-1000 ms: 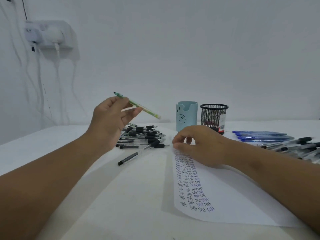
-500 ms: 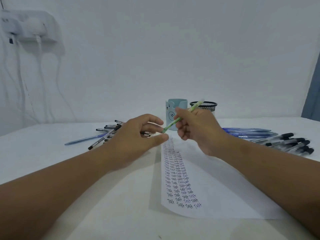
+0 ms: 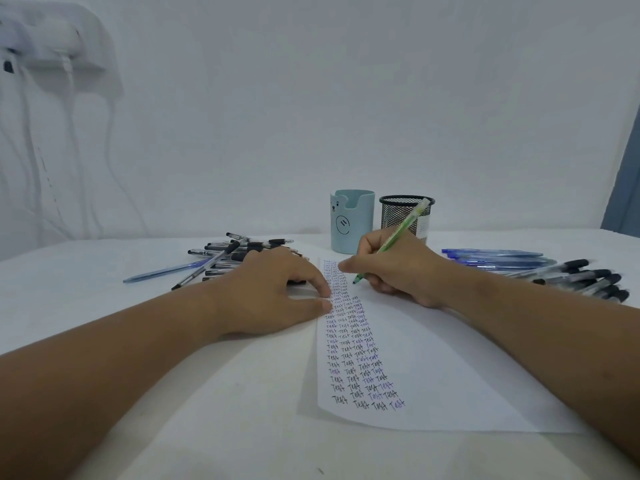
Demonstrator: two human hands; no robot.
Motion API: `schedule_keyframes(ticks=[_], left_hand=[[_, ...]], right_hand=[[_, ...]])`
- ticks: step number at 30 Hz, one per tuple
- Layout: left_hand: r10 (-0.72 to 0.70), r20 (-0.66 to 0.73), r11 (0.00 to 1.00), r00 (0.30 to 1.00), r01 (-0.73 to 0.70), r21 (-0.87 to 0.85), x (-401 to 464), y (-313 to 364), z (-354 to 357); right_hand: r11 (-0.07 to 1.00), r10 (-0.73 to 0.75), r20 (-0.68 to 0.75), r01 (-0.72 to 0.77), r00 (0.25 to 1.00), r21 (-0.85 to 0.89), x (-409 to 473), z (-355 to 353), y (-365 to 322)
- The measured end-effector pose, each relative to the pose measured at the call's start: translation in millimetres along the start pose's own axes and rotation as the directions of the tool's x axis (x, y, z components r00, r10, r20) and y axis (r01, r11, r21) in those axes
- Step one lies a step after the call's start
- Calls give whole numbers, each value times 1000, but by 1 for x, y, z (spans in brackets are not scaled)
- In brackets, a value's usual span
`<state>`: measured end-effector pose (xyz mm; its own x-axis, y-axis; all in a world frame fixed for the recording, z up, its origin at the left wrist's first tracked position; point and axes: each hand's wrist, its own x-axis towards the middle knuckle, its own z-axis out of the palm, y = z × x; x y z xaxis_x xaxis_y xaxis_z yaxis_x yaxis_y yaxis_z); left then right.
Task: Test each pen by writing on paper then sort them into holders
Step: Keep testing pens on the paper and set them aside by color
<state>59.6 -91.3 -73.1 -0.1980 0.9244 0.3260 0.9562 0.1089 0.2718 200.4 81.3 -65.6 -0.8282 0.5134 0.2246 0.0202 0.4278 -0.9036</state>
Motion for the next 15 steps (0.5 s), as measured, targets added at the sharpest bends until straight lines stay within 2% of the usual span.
schedule_keyframes(ticks=[3,8,15], left_hand=[[0,-4,1000,1000,0,8,0,1,0],[2,6,1000,1000,-2,9,1,1,0],[1,6,1000,1000,-1,-8,1,2,-1]], right_hand=[[1000,1,42,0,999,-30,-1,2,-1],[977,3,-30,-9,1000,-212,2,6,3],[961,-20,-15,15,1000,-275,-1,7,1]])
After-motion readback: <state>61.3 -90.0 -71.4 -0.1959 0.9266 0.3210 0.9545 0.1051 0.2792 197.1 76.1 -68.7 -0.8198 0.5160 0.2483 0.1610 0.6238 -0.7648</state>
